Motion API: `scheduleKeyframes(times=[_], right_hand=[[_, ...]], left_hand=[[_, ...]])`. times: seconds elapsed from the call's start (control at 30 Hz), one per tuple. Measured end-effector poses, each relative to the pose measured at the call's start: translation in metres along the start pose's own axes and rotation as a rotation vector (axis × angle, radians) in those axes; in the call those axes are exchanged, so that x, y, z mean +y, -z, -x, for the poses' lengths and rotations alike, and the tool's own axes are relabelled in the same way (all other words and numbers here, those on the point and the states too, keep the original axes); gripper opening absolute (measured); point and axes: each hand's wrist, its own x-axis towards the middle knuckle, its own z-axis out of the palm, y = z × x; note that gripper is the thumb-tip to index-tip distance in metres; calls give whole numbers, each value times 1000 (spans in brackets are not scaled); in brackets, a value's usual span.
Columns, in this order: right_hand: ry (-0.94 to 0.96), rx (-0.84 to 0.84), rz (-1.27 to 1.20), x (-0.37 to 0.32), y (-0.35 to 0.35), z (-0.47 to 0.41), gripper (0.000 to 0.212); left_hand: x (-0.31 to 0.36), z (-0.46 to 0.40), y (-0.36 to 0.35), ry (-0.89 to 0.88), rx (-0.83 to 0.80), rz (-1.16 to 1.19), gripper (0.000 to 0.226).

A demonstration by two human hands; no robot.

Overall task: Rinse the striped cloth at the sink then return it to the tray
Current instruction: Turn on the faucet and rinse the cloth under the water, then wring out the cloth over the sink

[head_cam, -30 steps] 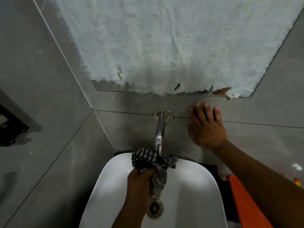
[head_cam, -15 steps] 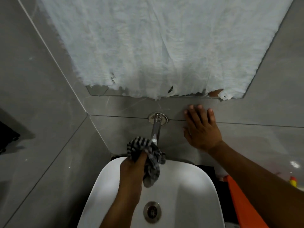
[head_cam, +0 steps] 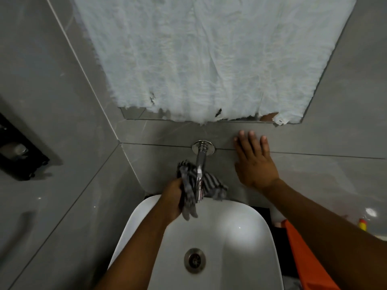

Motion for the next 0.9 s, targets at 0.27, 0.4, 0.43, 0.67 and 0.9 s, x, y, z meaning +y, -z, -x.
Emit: scheduleKeyframes(times=[0.27, 0.4, 0.43, 0.67, 0.9], right_hand=[[-750, -772, -1379, -117, 69, 32, 54], [-861, -952, -1556, -124, 74, 59, 42], [-846, -989, -1526, -123, 73, 65, 44], [-967, -935, -1429, -92, 84, 95, 48], [-1383, -497, -1473, -13, 116, 195, 45]], left_hand=[[-60, 29, 43, 51, -80, 313, 53], [-66, 42, 55, 103, -168, 292, 71], [-68, 45, 52, 100, -154, 215, 65], [-96, 33, 21, 146, 112, 69, 30], [-130, -14, -90, 222, -20, -172, 29]])
